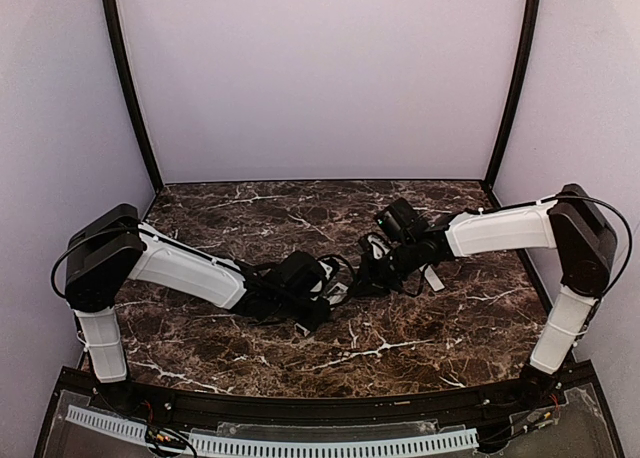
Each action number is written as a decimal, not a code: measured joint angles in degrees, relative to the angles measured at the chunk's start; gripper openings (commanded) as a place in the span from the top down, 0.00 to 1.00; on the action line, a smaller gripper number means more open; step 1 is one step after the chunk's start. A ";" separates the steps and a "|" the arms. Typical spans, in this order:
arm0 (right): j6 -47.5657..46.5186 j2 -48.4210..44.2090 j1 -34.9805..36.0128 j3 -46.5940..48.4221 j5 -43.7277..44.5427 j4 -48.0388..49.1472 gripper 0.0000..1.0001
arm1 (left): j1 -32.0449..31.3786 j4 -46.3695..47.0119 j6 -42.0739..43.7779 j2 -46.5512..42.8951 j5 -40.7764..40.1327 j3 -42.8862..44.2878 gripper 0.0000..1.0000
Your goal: Unload the batteries from the remote control
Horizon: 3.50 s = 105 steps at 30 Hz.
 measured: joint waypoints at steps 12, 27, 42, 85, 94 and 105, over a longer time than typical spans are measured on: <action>0.96 -0.17 0.22 0.00 0.76 0.02 1.00 | 0.00 0.00 0.00 0.00 0.02 0.00 1.00; 5.07 -1.57 -0.26 -1.49 4.33 1.75 1.00 | 0.00 0.09 -0.04 0.00 0.13 0.00 1.00; 4.81 -1.29 -1.09 -4.28 0.20 7.50 1.00 | 0.00 0.07 -0.68 0.00 0.00 0.00 1.00; -0.37 -2.19 -0.17 -0.02 -5.33 3.82 1.00 | -0.02 -0.11 -0.42 1.22 1.25 1.68 1.00; -0.24 -2.91 -0.09 0.50 -6.49 3.89 1.00 | -0.02 0.20 -0.37 1.31 1.55 1.73 1.00; -2.49 -7.41 -2.29 0.98 -0.90 -3.10 1.00 | -0.02 0.22 -0.42 1.31 1.55 1.73 0.95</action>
